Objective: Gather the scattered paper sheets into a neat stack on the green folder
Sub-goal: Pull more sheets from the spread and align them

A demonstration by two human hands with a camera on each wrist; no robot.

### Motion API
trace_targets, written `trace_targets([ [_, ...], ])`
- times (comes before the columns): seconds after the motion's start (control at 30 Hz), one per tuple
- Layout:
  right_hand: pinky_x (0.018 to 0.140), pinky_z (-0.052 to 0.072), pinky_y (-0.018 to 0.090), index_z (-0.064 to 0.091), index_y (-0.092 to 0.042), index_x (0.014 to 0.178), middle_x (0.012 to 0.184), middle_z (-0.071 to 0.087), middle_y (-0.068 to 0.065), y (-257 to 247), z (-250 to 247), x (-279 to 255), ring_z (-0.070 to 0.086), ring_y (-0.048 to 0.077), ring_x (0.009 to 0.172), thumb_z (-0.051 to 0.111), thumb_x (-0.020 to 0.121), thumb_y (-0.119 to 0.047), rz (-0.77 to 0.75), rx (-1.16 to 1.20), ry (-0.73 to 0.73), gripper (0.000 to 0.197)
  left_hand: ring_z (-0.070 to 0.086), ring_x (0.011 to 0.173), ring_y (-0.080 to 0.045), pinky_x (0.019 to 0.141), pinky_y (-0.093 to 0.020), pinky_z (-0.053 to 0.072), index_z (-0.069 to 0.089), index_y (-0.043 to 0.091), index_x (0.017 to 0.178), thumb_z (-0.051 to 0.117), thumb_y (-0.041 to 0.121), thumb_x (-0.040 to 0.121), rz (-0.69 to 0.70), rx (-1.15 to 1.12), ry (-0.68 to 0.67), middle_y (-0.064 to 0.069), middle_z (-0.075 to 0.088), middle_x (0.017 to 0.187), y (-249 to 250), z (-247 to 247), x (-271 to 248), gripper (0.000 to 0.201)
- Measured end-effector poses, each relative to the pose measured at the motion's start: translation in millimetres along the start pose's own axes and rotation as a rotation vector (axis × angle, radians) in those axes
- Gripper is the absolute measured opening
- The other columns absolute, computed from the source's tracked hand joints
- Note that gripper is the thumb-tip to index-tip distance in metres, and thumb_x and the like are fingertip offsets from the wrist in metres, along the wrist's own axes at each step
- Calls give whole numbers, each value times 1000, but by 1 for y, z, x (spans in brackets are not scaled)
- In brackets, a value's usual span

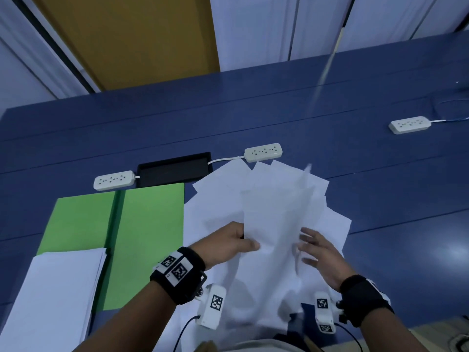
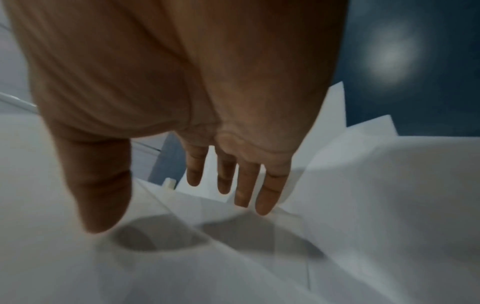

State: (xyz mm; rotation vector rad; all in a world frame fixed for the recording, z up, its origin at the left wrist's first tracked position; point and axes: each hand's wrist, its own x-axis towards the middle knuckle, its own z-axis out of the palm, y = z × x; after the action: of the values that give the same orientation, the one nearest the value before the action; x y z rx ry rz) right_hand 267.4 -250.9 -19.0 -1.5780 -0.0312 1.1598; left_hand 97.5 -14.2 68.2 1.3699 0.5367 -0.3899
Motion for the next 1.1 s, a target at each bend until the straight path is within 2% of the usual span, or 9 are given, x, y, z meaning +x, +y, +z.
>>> trace_targets([
  [0.17,111,44,48,64,-28,138,137,69,9,-41,9,-20,66,31,124,75,85,-17,-141,23,-237,55,48,65,-12,60,-19,36,57,26,49,84,5,68,35,-227,132,7,52,61,0,-16,-11,39],
  [0.27,100,50,43,80,-16,100,108,78,13,-60,24,-23,74,30,103,92,75,-25,-150,20,-293,28,69,92,-27,87,-32,52,75,8,95,86,15,59,85,-402,275,-9,75,91,-2,-32,-14,39],
  [0.37,108,50,47,73,-7,128,130,73,15,-68,35,-21,70,33,122,73,94,-12,-165,-13,-295,34,72,107,-34,92,-41,58,68,-4,126,77,15,81,131,-434,272,-24,71,124,-1,-40,-21,50],
  [0.57,94,51,40,74,-3,109,110,78,10,-77,44,-14,73,32,105,73,98,-30,-353,-122,39,29,70,117,-31,100,-42,57,65,7,133,71,7,88,159,-406,148,-17,69,133,-9,-35,-24,46],
  [0.63,87,50,41,70,-2,104,99,72,4,-83,48,-18,65,25,94,75,96,-43,-448,-155,119,42,69,120,-29,103,-46,55,61,10,136,76,19,90,200,-247,248,-12,70,132,-9,-28,-17,49],
  [0.73,89,59,35,77,-13,110,112,80,5,-101,59,-40,72,17,100,67,103,-17,-628,-43,159,13,73,104,-25,97,-49,57,60,11,123,80,53,83,198,-54,563,-9,75,116,-1,-20,-9,62],
  [0.83,91,61,32,76,-11,118,116,79,6,-111,60,-54,75,18,108,70,99,-9,-648,-13,56,20,75,100,-18,90,-37,60,70,12,116,74,26,96,359,-107,688,1,79,109,13,-18,-10,24],
  [0.93,90,60,30,76,-14,116,110,81,-1,-97,58,-45,76,17,106,71,99,-12,-499,-112,43,18,74,109,-20,94,-36,59,71,13,120,73,16,96,365,-157,544,-1,78,116,13,-21,-14,24],
  [1.1,92,58,31,77,-18,118,111,81,-2,-81,66,-45,75,18,108,65,104,-23,-459,-88,105,19,68,80,-21,81,-54,60,70,9,99,71,69,84,163,121,565,-7,75,94,-29,-29,-4,62],
])
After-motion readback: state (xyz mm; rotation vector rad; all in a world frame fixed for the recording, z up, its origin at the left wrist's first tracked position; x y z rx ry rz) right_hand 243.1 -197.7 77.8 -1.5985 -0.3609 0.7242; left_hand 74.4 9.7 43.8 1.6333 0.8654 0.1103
